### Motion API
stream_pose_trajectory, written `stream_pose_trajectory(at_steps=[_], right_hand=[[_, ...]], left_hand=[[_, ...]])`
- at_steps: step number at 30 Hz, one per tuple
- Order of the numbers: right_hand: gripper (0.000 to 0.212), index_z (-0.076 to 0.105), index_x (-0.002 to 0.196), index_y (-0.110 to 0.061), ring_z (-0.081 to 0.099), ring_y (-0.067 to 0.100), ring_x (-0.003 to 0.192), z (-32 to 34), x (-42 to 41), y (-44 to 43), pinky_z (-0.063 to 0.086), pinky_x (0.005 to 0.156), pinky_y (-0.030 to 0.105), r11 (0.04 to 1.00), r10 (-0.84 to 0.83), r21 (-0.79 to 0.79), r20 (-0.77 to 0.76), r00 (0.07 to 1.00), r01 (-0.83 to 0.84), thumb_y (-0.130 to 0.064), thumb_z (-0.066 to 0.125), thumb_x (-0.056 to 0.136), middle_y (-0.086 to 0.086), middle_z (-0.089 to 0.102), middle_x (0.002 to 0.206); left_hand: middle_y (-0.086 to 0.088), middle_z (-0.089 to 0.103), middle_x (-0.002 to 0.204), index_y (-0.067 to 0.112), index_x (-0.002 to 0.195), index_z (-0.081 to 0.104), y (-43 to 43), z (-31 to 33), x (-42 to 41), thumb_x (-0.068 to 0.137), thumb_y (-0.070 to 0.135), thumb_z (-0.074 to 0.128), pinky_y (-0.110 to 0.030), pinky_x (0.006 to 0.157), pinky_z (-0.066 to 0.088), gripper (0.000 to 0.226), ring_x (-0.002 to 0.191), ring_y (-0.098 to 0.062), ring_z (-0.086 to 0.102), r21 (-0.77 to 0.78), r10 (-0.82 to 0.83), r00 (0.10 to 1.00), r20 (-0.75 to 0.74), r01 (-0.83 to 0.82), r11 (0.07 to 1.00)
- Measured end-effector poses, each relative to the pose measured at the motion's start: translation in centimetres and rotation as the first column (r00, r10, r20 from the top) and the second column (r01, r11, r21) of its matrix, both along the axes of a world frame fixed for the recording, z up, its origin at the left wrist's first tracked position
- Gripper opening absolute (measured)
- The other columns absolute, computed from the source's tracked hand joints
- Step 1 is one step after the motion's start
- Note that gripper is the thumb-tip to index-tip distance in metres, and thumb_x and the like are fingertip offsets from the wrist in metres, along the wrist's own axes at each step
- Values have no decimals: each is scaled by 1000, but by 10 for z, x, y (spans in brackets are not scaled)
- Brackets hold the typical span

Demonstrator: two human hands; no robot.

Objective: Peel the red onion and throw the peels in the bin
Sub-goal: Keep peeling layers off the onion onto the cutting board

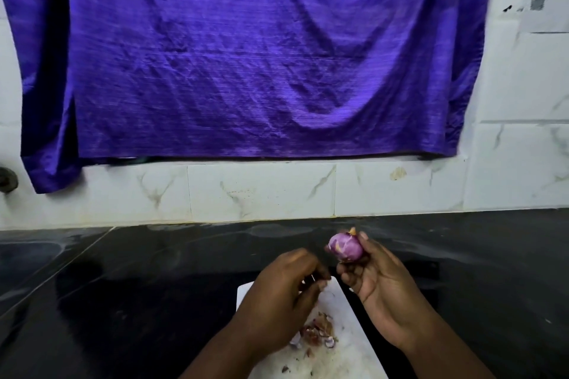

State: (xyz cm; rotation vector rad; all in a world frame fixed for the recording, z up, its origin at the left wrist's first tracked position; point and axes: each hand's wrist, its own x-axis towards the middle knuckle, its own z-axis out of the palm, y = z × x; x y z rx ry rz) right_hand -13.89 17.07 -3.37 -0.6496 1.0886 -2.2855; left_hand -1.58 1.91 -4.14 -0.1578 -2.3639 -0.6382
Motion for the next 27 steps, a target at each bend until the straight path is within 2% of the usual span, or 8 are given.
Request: stream_pose_trajectory(at_steps=[2, 6, 10, 13, 16, 19, 23, 27], right_hand=[[41, 69, 120, -1, 66, 20, 66, -2, 2, -1, 57, 54, 25, 999, 35, 31, -19, 999, -35, -25, 63, 88, 22, 73, 103], [41, 65, 124, 3, 67, 21, 68, -2, 2, -1, 58, 55, 26, 996, 81, 32, -25, 996, -81, -21, 60, 91, 22, 71, 103], [43, 62, 127, 6, 68, 22, 74, -1, 6, -4, 59, 57, 27, 990, 128, 65, -49, 991, -125, -19, 58, 93, 25, 70, 108], [42, 64, 127, 4, 68, 23, 77, -2, 8, -4, 60, 60, 28, 984, 157, 90, -67, 985, -151, -21, 58, 93, 28, 69, 112], [46, 69, 122, -2, 68, 21, 75, -1, 8, -2, 60, 61, 28, 981, 168, 124, -139, 976, -151, -35, 71, 91, 23, 72, 105], [63, 75, 114, -9, 66, 17, 71, -1, 10, -1, 58, 61, 27, 979, 150, 173, -237, 960, -110, -51, 86, 69, 16, 74, 95], [38, 77, 109, -7, 64, 14, 71, 0, 11, -1, 55, 61, 26, 985, 114, 153, -231, 966, -79, -35, 70, 86, 14, 76, 97], [38, 71, 118, 2, 62, 15, 67, -1, 10, -3, 55, 58, 25, 987, 102, 138, -148, 984, -81, -25, 62, 92, 16, 74, 95]], left_hand=[[21, 63, 100, 36, 103, 66, -1, 1, 2, 97, 17, 63, -12, 77, 44, 21, 97, -5, 62, 23, 15, 1000, -28, -14, 1000], [24, 60, 102, 37, 105, 64, 0, 6, 5, 94, 36, 71, -14, 78, 46, 13, 100, -4, 63, 93, 60, 987, -149, -46, 995], [26, 61, 122, 38, 127, 62, 0, 6, 4, 92, 44, 77, -23, 92, 54, 39, 118, -4, 62, 117, 38, 984, -175, -18, 993], [23, 62, 117, 35, 117, 66, 0, 6, 1, 93, 33, 78, -29, 88, 57, 27, 110, -6, 65, 76, 30, 976, -218, -14, 997], [20, 62, 108, 31, 109, 68, 0, 6, 1, 93, 30, 80, -24, 80, 58, 20, 100, -7, 66, 83, 37, 966, -257, -16, 996], [18, 61, 103, 27, 103, 68, 0, 6, 1, 93, 33, 76, -23, 76, 57, 14, 94, -6, 65, 71, 39, 960, -278, -20, 997], [17, 56, 98, 30, 93, 59, 1, 7, 1, 93, 39, 72, -23, 71, 53, 16, 87, -8, 61, 80, 20, 963, -267, 1, 997], [19, 55, 98, 34, 92, 56, 0, 7, 1, 94, 28, 74, -16, 72, 48, 19, 87, -8, 59, 69, 23, 967, -255, -6, 998]])
